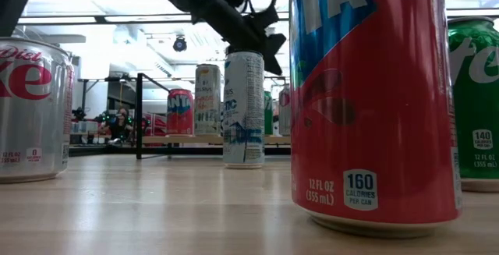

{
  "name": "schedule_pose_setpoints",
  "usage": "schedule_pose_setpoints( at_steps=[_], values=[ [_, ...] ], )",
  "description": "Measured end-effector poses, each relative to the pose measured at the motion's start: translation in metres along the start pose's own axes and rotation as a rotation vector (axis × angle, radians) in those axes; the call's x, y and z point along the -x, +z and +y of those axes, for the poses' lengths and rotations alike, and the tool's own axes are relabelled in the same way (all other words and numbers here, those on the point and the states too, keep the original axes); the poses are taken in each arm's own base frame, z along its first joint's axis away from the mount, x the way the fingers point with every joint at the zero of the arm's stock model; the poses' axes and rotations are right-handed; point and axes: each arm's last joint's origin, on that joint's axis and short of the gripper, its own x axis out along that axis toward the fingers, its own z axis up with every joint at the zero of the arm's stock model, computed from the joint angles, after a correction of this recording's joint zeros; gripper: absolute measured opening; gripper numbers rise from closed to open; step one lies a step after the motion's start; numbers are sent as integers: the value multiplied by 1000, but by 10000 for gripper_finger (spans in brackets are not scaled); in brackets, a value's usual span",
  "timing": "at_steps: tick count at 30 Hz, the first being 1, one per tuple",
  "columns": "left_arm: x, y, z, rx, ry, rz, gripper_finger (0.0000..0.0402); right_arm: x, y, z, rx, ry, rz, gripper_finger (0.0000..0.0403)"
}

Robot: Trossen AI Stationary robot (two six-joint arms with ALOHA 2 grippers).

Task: Sort soda cans
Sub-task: Put the top red silver soda can on the shelf and align it with the other red silver soda can

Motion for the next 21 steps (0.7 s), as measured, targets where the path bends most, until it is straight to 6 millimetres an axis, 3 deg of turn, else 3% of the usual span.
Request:
schedule_pose_setpoints(
  at_steps=[21],
  values=[
    [-26, -10, 6, 56, 68, 28, 0, -5, -6, 1, 16, -1, 11, 11]
  ],
)
